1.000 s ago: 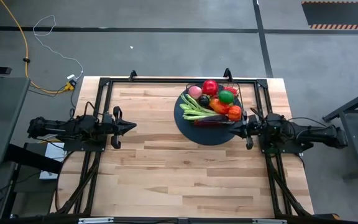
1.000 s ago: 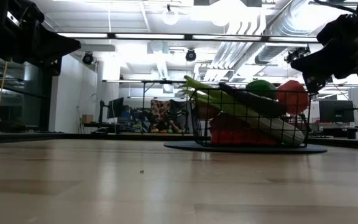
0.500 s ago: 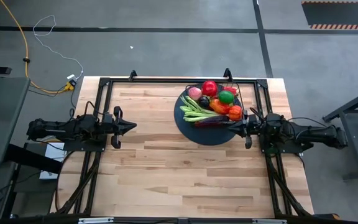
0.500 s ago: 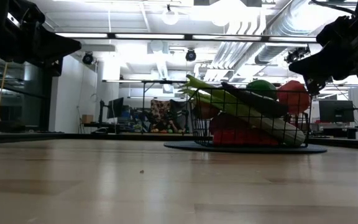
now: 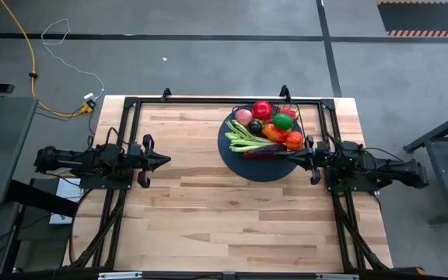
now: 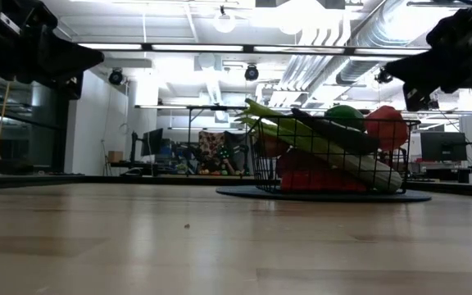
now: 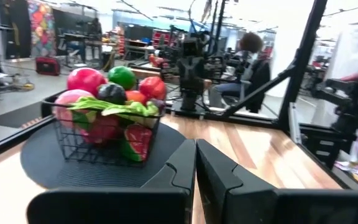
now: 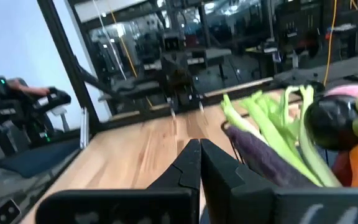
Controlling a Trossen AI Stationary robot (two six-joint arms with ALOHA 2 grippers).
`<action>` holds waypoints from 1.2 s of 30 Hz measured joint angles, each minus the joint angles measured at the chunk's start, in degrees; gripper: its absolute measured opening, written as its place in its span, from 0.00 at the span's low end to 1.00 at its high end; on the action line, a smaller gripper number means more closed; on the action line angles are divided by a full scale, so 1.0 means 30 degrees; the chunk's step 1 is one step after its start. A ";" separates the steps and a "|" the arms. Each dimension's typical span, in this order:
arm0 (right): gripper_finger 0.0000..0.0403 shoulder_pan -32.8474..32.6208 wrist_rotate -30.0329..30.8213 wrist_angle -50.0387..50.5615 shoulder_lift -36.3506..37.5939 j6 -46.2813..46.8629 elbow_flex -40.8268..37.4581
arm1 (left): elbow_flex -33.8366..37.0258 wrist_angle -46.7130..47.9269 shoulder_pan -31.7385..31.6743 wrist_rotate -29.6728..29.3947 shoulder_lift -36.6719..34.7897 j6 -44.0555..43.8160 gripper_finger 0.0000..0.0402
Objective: Build produce basket
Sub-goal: Return to Home Position
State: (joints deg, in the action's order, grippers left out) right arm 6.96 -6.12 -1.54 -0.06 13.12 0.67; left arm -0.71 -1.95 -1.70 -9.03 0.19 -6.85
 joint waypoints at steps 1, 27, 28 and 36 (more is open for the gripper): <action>0.00 0.0000 -0.0032 -0.0144 -0.0012 -0.0009 0.0002 | 0.0000 -0.0006 0.0190 -0.0004 0.0000 0.0000 0.01; 0.00 0.0000 -0.0070 0.0014 -0.0224 -0.0041 -0.0015 | 0.0015 -0.0028 0.1286 -0.0193 0.0168 0.0000 0.01; 0.00 0.0000 -0.0070 0.0014 -0.0224 -0.0041 -0.0015 | 0.0015 -0.0026 0.1286 -0.0193 0.0168 0.0000 0.01; 0.00 0.0000 -0.0073 0.0021 -0.0224 -0.0041 -0.0015 | 0.0015 -0.0026 0.1286 -0.0186 0.0168 0.0000 0.01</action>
State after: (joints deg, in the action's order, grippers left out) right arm 6.96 -6.34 -1.48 -0.73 12.99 0.62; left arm -0.67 -2.02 2.15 -9.58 0.69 -6.85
